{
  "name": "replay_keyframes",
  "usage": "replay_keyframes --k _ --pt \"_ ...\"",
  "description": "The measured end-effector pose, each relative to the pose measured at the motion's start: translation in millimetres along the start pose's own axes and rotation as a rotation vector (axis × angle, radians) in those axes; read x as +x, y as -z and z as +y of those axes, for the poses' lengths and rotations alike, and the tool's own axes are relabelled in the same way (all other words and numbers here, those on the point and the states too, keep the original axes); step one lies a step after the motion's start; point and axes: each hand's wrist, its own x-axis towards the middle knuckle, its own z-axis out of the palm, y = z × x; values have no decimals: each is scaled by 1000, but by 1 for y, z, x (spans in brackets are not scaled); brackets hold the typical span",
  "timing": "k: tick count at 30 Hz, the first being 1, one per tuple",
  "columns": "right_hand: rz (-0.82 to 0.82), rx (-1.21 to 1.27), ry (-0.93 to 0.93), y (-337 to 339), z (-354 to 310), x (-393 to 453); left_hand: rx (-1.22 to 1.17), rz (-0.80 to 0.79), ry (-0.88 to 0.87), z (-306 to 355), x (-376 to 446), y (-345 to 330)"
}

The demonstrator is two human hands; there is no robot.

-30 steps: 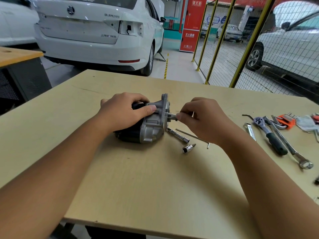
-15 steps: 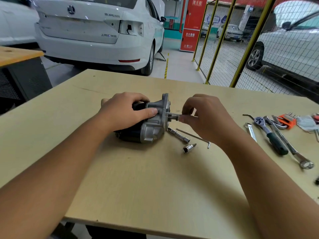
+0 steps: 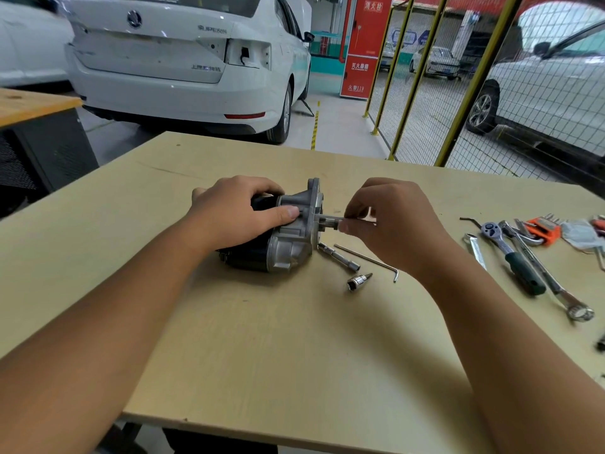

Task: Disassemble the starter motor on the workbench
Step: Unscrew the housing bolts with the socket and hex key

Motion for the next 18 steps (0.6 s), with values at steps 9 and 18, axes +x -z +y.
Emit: replay_keyframes --k 9,18 --pt "-30 110 -30 -5 6 1 0 21 3 0 0 -1" --pt "-1 33 -24 -1 -1 1 -1 1 3 -1 1 -1"
